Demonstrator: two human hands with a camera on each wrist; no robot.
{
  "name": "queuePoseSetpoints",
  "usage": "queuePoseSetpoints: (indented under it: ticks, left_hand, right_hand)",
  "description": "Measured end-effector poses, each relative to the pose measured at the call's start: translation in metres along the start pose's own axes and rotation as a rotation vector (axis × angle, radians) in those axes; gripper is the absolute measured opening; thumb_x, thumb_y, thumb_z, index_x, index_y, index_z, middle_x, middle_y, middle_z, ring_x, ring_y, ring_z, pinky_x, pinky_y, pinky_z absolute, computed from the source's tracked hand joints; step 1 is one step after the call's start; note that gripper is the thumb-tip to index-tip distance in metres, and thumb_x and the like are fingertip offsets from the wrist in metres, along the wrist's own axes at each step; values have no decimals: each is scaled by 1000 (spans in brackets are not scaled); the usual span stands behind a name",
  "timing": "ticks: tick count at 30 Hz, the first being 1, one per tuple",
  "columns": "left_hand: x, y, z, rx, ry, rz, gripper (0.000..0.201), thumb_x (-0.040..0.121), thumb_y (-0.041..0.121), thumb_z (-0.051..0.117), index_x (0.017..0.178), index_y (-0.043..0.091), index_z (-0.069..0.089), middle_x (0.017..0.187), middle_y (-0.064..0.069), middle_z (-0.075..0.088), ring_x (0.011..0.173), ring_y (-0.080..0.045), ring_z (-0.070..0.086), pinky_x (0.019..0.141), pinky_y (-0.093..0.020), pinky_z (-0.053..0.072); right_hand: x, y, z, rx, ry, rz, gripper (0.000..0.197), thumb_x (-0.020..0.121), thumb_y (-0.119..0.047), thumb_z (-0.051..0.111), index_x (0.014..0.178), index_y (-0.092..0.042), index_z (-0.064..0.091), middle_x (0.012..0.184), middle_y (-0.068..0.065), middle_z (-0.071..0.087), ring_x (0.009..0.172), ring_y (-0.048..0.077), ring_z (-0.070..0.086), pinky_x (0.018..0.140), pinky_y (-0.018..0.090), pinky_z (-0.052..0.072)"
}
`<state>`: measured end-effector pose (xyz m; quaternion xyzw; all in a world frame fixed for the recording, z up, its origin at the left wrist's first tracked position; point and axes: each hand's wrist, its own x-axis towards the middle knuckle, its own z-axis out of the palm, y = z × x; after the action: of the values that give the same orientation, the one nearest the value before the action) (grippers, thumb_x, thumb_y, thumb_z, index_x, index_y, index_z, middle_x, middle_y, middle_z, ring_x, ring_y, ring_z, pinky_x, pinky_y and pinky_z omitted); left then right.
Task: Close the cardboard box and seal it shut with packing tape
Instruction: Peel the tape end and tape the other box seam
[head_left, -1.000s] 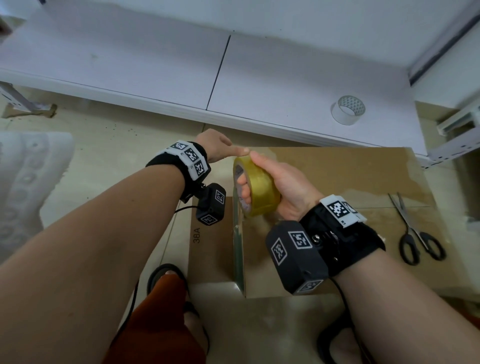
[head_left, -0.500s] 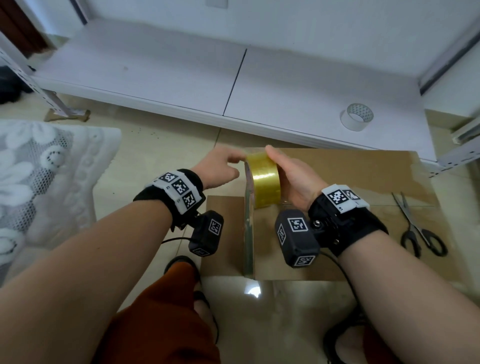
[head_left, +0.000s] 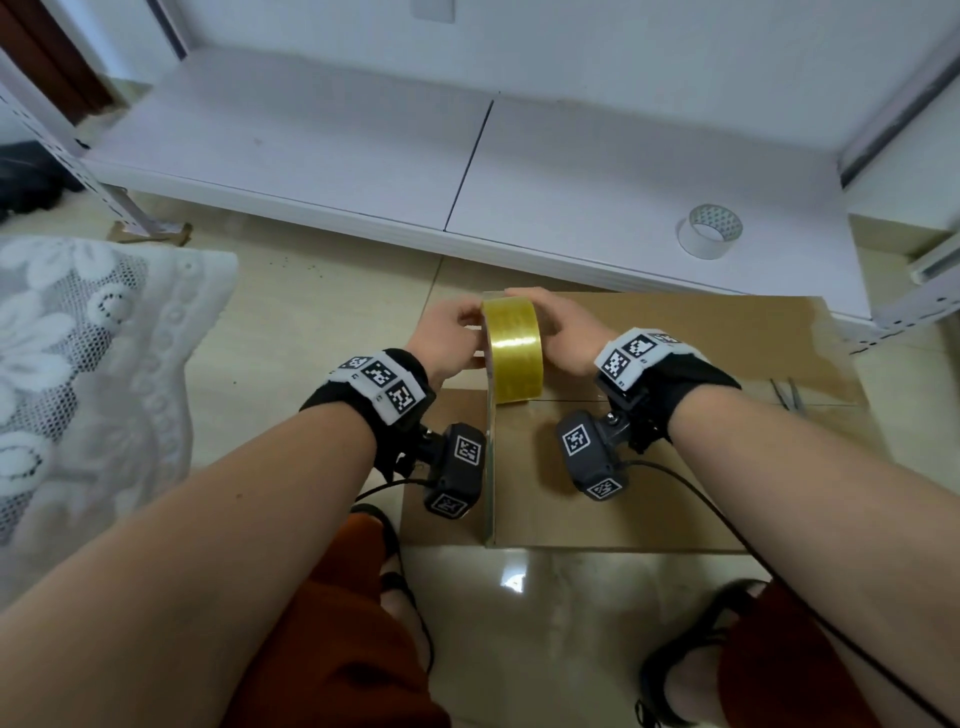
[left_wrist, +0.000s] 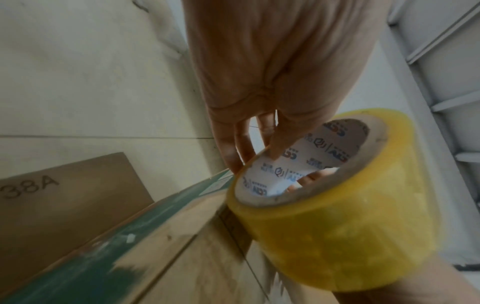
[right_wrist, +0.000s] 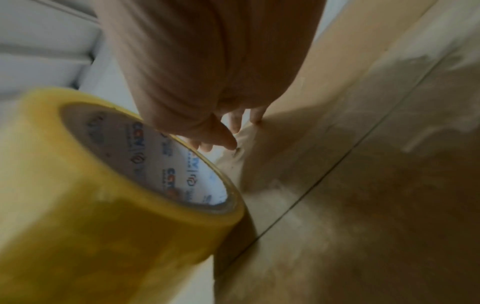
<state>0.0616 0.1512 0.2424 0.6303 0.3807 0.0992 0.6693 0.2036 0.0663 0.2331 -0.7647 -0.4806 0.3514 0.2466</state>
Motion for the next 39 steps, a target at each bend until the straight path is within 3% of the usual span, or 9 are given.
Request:
queuePoseSetpoints:
  ticks: [2,5,8,11,18,24,31,34,39]
  left_hand:
    - [0,-1,2,-35,12,-26,40,89,-17,43,112,10,63,117,-15,63,85,-19,63,62,-24,56]
    - [0,-3,2,-66,3,-59,42,89,-17,43,117,8,61,121,-13,62,90,-20,63,65,-24,56]
    - [-1,-4,2,-87,-19,-90,48,89,-18,39,126,7,57,123,-8,60,96,-21,61,66,-23,55]
    - [0,-6,3,-81,-28,-97,52,88,-19,39,129,10,54,123,-7,58,98,-20,60,71,-28,55]
    - [-1,-3,2,-107,-69,-198,44,96,-8,36,130,16,49,86,-2,61,78,-13,59,55,-21,51]
    - [0,-9,-4,-147,-135,-274,49,98,-3,36,131,30,49,100,-8,62,93,-24,60,86,-44,53]
    - [4,-13,4,-146,-126,-283,45,93,3,57,131,24,50,117,-11,65,97,-23,64,68,-37,57]
    - [3,-17,7,-169,-75,-264,45,94,-2,51,132,22,51,110,-11,65,91,-21,65,74,-38,58]
    - [-1,-22,4,-196,-120,-225,50,93,-6,49,136,20,49,110,-13,67,92,-20,66,68,-35,59]
  right_hand:
    - [8,5,2,-104,-56,12,79,79,11,48,141,-37,40,152,5,32,144,24,24,116,46,25]
    - [13,12,1,-231,-122,52,72,86,0,49,143,-42,35,159,4,17,148,18,1,119,41,13]
    - [14,19,1,-295,-121,-16,55,93,-17,51,142,-38,37,158,4,22,148,19,1,119,42,13]
    - [9,19,3,-332,-101,-47,53,98,-20,45,147,-34,30,159,6,18,148,22,0,120,36,8]
    - [8,20,1,-346,-128,-55,50,99,-27,43,147,-34,31,160,9,13,148,24,-1,120,38,7]
    - [-1,11,-2,-352,-145,-63,52,101,-20,40,149,-34,24,160,-1,12,148,20,-4,118,34,-1]
    - [7,12,1,-606,-174,-71,60,98,-38,46,150,-17,25,159,5,16,148,28,3,120,45,5]
    - [3,10,-1,-515,-227,-10,64,97,-41,45,152,-24,17,161,4,3,148,22,-9,118,38,-1]
    - [-9,8,-8,-282,-247,38,54,99,-22,46,148,-33,26,160,0,0,146,16,-14,115,31,-10]
